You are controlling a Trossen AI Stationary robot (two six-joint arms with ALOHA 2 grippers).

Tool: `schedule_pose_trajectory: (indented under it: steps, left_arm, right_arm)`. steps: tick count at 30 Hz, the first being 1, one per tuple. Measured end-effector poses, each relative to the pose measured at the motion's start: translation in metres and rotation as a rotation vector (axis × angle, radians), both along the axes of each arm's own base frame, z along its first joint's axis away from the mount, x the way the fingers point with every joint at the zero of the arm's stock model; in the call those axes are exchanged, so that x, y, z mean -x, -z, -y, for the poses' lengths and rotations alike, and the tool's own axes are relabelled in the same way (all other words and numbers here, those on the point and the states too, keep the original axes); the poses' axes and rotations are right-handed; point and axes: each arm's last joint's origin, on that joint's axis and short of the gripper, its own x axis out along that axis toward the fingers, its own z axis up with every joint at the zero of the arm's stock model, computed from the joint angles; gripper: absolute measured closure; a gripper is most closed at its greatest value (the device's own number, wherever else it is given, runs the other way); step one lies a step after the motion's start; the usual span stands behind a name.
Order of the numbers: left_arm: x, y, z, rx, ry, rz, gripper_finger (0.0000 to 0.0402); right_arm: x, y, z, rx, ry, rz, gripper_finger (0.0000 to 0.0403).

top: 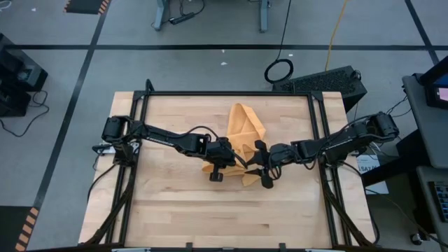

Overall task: Roll towel
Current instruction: Roll the yellow towel

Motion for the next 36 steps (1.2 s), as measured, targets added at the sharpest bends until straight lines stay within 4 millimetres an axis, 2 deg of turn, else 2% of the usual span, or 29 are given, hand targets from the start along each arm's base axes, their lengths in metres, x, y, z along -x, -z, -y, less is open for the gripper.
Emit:
schedule_pose_trajectory:
  steps: [11, 32, 36]
  left_arm:
    - [0.0000, 0.0000, 0.0000, 0.000, 0.000, 0.000, 0.0399]
    - [-0.0003, -0.0002, -0.0013, 0.055, -0.062, -0.002, 0.0399]
    - [-0.0003, -0.0002, -0.0014, 0.056, -0.062, -0.002, 0.0399]
  right_arm:
    - [-0.0055, 0.0061, -0.0007, 0.008, 0.009, 0.009, 0.0292]
    - [-0.0066, 0.0044, 0.0011, 0.054, 0.066, 0.036, 0.0294]
    - [-0.0067, 0.0043, 0.0017, 0.067, 0.083, 0.038, 0.0313]
